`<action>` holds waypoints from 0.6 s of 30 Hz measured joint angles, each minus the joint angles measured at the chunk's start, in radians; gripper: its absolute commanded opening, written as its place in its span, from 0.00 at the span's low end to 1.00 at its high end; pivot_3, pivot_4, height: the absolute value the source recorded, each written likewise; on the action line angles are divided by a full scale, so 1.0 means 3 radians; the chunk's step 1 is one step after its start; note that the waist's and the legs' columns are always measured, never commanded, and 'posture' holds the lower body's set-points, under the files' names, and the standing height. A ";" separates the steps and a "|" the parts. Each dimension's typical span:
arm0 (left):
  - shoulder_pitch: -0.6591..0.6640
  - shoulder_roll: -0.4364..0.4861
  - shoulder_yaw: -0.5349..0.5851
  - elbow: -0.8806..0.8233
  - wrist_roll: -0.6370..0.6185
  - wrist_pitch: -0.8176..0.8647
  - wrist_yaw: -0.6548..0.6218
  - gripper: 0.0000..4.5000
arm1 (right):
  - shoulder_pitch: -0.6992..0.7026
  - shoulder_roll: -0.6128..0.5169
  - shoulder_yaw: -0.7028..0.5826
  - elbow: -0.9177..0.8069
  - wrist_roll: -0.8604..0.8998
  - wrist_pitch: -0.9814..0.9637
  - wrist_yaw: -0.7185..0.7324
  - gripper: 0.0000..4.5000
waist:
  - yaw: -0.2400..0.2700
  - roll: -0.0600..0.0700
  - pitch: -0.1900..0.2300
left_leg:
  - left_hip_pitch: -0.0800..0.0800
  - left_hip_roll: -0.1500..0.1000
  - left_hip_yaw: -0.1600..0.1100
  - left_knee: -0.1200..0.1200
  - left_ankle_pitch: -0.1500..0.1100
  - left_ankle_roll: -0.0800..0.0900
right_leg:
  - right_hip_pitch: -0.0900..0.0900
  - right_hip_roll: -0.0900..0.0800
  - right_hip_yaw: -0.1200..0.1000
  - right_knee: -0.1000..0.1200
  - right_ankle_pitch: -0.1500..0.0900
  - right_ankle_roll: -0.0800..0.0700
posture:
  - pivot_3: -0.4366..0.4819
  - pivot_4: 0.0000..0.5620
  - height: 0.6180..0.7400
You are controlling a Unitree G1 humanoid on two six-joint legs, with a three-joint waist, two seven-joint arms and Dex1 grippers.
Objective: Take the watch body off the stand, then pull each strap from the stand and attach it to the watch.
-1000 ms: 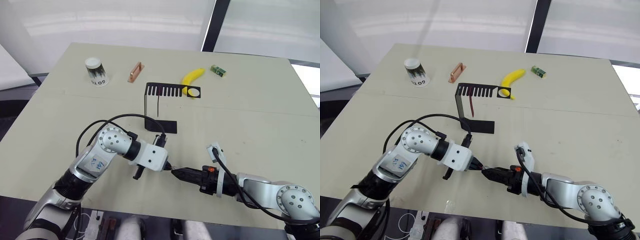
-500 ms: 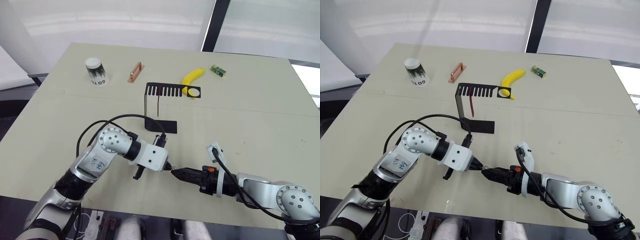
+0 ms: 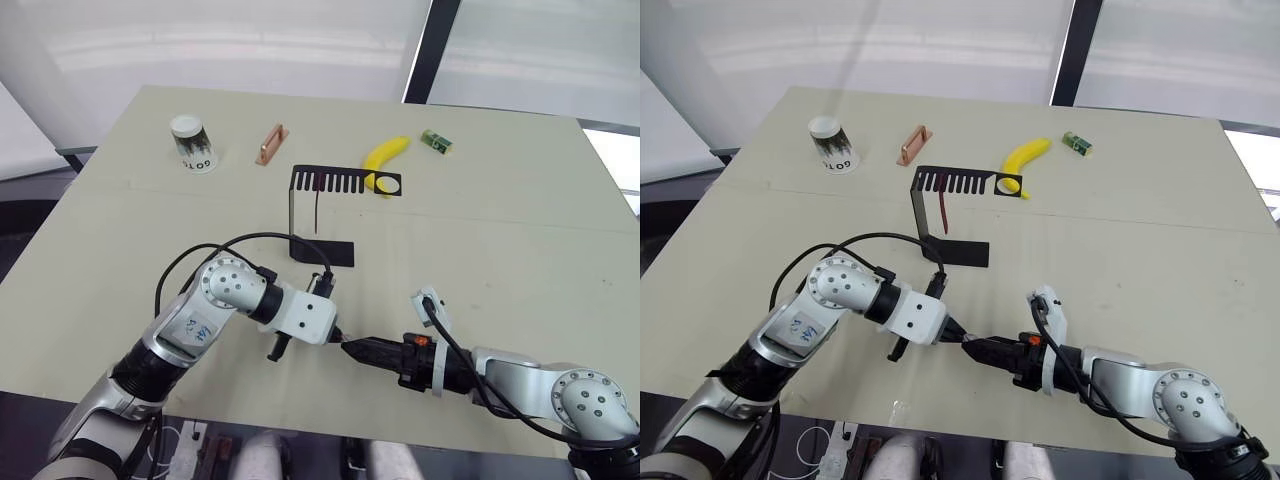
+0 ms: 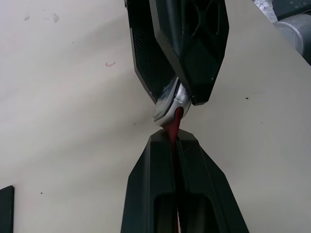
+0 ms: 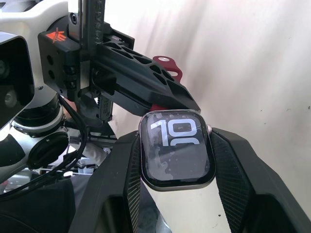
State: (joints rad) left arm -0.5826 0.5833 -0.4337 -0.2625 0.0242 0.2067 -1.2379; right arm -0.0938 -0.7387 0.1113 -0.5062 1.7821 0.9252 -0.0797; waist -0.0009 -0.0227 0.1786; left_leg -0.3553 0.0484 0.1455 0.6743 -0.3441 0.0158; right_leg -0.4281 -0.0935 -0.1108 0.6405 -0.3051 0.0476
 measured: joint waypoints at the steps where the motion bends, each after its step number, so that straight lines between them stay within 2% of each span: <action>1: 0.0000 0.0000 -0.0001 0.0000 0.0003 -0.0002 0.0003 0.00 | 0.0000 0.0000 0.0000 0.0000 0.0002 0.0000 0.0000 0.36 | 0.0000 0.0000 0.0000 | 0.0000 0.0000 0.0000 0.0000 0.0000 0.0000 | 0.0000 0.0000 0.0000 0.0000 0.0000 0.0000 | 0.48 0.27 0.91; 12: 0.0023 -0.0002 0.0013 0.0000 -0.0022 -0.0005 0.0013 0.00 | 0.0007 -0.0005 -0.0002 -0.0005 0.0005 0.0005 0.0002 0.36 | 0.0000 0.0000 0.0000 | 0.0000 0.0000 0.0000 0.0001 0.0000 0.0000 | 0.0000 0.0000 0.0000 0.0001 0.0000 0.0000 | 0.48 0.27 0.91; 16: 0.0069 0.0024 0.0070 -0.0044 -0.0152 0.0085 -0.0012 0.27 | 0.0021 -0.0005 0.0004 -0.0034 0.0019 0.0018 0.0028 0.36 | -0.0003 0.0000 0.0000 | -0.0001 0.0001 0.0000 0.0001 0.0000 0.0000 | -0.0001 0.0000 0.0000 0.0001 0.0000 0.0000 | 0.48 0.27 0.91; 18: 0.0092 0.0063 0.0085 -0.0131 -0.0229 0.0109 -0.0055 0.48 | 0.0018 -0.0005 0.0017 -0.0065 0.0030 0.0038 0.0041 0.36 | -0.0002 0.0000 0.0000 | -0.0001 0.0001 -0.0001 0.0001 0.0000 0.0000 | -0.0001 0.0000 0.0000 0.0002 0.0000 0.0000 | 0.48 0.27 0.91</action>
State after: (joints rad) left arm -0.5551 0.6023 -0.4083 -0.3018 -0.0445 0.2392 -1.2543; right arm -0.0883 -0.7403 0.1165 -0.5255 1.7912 0.9367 -0.0675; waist -0.0015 -0.0227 0.1787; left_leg -0.3556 0.0487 0.1453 0.6747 -0.3442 0.0158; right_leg -0.4283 -0.0935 -0.1109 0.6410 -0.3051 0.0475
